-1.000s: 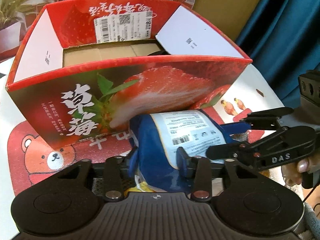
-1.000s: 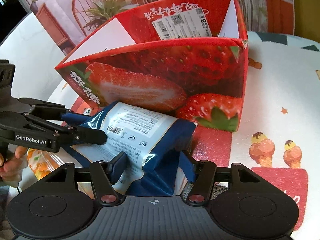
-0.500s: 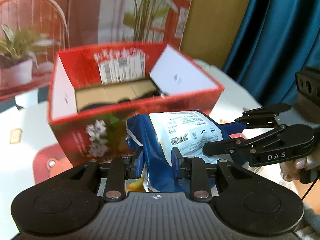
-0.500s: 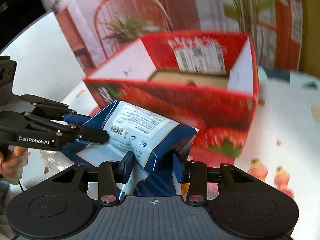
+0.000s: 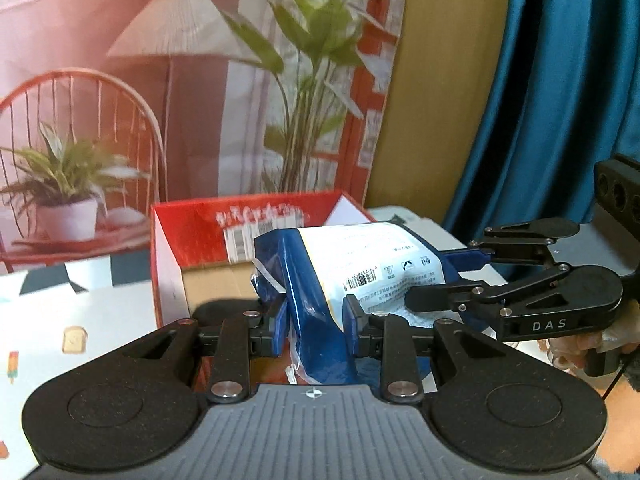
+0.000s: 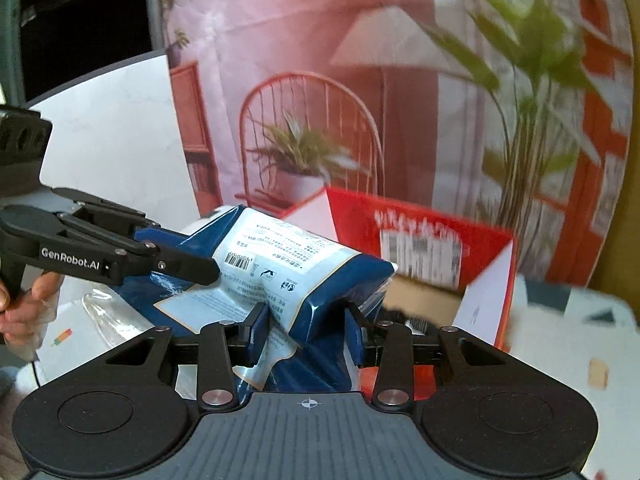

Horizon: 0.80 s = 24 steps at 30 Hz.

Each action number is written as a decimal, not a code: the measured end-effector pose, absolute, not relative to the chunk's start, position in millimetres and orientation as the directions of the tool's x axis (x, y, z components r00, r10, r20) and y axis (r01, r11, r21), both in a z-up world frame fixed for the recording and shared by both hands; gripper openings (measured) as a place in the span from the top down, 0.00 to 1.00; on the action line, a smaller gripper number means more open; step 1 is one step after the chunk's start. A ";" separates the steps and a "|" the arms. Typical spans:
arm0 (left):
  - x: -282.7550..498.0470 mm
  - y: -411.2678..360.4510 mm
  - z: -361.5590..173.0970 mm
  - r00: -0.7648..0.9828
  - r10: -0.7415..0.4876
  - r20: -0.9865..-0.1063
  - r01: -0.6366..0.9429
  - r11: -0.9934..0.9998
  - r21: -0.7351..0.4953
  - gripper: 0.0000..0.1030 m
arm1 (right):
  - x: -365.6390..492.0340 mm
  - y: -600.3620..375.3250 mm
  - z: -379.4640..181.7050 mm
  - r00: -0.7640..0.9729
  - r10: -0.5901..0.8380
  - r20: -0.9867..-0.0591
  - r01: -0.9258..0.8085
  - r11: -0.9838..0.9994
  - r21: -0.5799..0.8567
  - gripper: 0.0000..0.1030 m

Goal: Organize soft objects
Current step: 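Lift the blue snack bag with both grippers and carry it over the box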

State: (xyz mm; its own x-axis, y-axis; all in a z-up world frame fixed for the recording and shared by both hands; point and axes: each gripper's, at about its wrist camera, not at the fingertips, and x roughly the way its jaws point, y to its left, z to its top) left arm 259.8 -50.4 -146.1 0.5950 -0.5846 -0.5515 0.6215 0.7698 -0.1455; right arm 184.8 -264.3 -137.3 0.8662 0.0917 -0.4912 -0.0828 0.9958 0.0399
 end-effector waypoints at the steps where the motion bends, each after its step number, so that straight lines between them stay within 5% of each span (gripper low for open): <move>1: 262.4 -51.4 -143.8 0.603 -0.582 -0.545 0.617 0.774 -0.144 0.71 | 188.2 -264.6 -132.9 0.871 0.087 -0.484 -0.088 0.996 0.021 0.64; 13: 329.5 -81.3 -129.2 0.708 -0.498 -0.501 0.545 0.836 -0.061 0.71 | 258.9 -290.3 -108.2 0.914 0.029 -0.404 -0.113 0.976 -0.185 0.64; 24: 394.3 -104.9 -178.3 0.707 -0.413 -0.574 0.478 0.877 -0.043 0.71 | 321.1 -297.9 -170.0 0.896 -0.110 -0.429 -0.094 0.900 -0.426 0.64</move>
